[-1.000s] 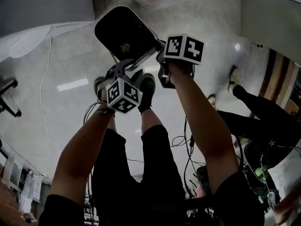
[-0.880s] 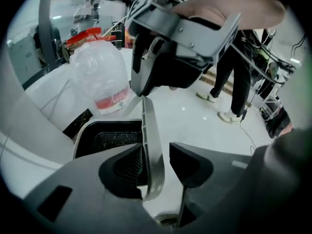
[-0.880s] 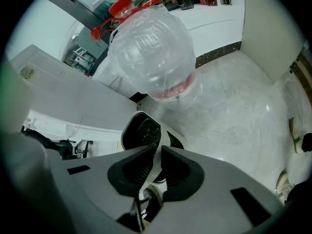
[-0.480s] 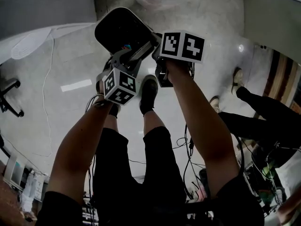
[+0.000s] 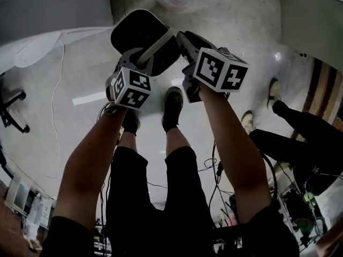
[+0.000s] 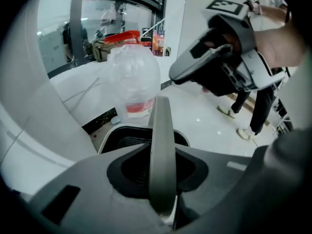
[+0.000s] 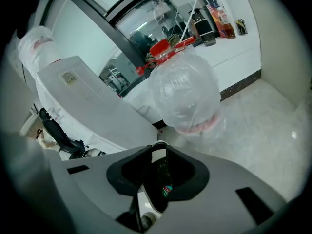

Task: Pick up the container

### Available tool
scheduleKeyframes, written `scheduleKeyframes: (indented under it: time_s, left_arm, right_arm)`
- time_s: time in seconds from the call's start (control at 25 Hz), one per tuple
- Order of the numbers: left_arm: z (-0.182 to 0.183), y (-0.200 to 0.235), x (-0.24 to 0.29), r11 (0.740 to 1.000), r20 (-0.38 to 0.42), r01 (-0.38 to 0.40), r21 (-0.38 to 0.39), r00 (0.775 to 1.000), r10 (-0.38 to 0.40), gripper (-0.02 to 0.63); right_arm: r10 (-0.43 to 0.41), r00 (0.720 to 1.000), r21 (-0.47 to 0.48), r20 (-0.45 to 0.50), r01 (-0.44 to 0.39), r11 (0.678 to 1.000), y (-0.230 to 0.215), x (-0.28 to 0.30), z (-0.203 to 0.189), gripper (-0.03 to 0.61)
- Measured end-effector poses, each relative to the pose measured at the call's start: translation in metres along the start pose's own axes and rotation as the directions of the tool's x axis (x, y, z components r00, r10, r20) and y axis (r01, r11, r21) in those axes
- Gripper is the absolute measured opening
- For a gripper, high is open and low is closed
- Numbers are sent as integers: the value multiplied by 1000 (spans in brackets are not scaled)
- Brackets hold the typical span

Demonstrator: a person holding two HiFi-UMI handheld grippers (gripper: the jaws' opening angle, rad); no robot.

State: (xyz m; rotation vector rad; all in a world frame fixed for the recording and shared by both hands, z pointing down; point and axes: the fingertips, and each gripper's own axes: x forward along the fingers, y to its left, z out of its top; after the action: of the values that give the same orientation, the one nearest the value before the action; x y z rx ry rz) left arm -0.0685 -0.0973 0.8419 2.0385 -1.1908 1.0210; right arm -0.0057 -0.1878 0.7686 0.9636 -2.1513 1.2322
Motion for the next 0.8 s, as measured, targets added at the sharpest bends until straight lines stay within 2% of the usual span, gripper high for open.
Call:
scheduleKeyframes:
  time_s: [0.12,0.2,0.32,0.44,0.64,0.8]
  left_arm:
    - [7,14,2,1000,26,-19,0,1000,19,80]
    - [12,20,1,999,44,-34,9,998,33,43]
    - [13,23,-1,1000,48,-24,7,999,23,31]
    - [5,23,-7,1000,29,-22,-12,999,23,31]
    - [-2,21,-27,990,26,-73,-122,997,76,29]
    - [6,19,-65,969,44,-99,-226,993,112,29]
  right_arm:
    - [-11,999,-25,46,12,1000,-4,-11,4,54]
    - [-24,997,-76,69,29,997,-5,-18,5,54]
    - [-22,996,-143,84,34,989,0,-28,3,54]
    - [-24,996,-116,90,34,993,2,-36,-5,52]
    - [0,992,-141,127,18,990,13,-62,-4,51]
    - [-62,990,-150,126,80,985,20,-80,1,48]
